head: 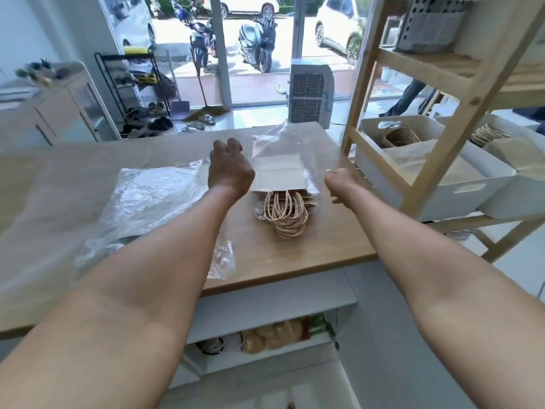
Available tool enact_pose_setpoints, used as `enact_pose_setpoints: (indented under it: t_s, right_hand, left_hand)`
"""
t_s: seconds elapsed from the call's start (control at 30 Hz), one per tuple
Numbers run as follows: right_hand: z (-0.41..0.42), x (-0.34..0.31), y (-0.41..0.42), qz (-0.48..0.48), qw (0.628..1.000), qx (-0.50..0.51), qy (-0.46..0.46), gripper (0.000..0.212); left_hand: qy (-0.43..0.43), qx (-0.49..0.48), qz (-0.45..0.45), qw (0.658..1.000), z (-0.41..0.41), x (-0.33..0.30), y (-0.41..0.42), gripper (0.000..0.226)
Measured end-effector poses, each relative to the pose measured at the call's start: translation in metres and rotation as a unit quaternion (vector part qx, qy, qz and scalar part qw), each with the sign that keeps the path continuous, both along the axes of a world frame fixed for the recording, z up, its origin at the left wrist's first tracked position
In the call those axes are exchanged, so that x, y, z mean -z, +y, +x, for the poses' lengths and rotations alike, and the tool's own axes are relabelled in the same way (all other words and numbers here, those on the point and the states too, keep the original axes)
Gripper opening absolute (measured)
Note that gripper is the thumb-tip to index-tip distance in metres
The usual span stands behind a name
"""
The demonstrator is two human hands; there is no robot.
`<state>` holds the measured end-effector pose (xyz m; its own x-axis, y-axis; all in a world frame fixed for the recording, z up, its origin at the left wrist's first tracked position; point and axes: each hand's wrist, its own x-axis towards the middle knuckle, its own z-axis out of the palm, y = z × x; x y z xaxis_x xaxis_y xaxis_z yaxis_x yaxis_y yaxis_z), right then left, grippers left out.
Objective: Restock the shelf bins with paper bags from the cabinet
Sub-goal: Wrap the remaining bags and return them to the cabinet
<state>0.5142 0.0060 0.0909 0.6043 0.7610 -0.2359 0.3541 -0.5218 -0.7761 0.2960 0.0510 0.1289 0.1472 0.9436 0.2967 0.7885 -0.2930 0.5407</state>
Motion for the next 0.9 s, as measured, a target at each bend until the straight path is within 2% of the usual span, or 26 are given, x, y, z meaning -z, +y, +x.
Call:
enact_pose_setpoints:
  t_s: [0.07, 0.13, 0.2, 0.27, 0.3, 0.4, 0.47, 0.53, 0.63, 0.9]
  right_hand:
    - [0.000, 0.004, 0.017, -0.001, 0.995, 0.015, 0.095, 0.045]
    - [0.003, 0.004, 0.030, -0.022, 0.983, 0.028, 0.179, 0.050]
    - [0.011, 0.004, 0.039, -0.046, 0.973, 0.023, 0.224, 0.061]
    - [0.021, 0.003, 0.047, -0.066, 0.966, 0.005, 0.251, 0.064]
    - [0.026, 0.003, 0.052, -0.081, 0.962, -0.010, 0.261, 0.063]
    - [0.035, 0.004, 0.059, -0.116, 0.947, -0.053, 0.294, 0.054]
    - [0.037, 0.007, 0.060, -0.126, 0.940, -0.077, 0.307, 0.044]
    - [0.038, 0.010, 0.060, -0.126, 0.936, -0.092, 0.315, 0.034]
    - [0.036, 0.013, 0.060, -0.118, 0.937, -0.091, 0.316, 0.026]
    - [0.011, 0.012, 0.038, -0.086, 0.956, -0.052, 0.276, 0.038]
  left_hand:
    - [-0.057, -0.049, -0.075, 0.994, -0.001, 0.006, 0.013, 0.033]
    - [-0.133, -0.103, -0.162, 0.972, 0.005, 0.010, 0.027, 0.041]
    - [-0.238, -0.133, -0.265, 0.925, 0.013, 0.017, 0.041, 0.062]
    - [-0.303, -0.124, -0.348, 0.878, 0.019, 0.022, 0.053, 0.081]
    - [-0.317, -0.117, -0.368, 0.866, 0.022, 0.026, 0.060, 0.081]
    - [-0.323, -0.109, -0.399, 0.851, 0.027, 0.036, 0.074, 0.056]
    - [-0.324, -0.100, -0.451, 0.826, 0.030, 0.040, 0.075, 0.055]
    - [-0.317, -0.095, -0.473, 0.817, 0.032, 0.046, 0.077, 0.054]
    - [-0.292, -0.088, -0.480, 0.823, 0.035, 0.053, 0.077, 0.047]
    - [-0.214, -0.092, -0.361, 0.903, 0.027, 0.062, 0.071, 0.072]
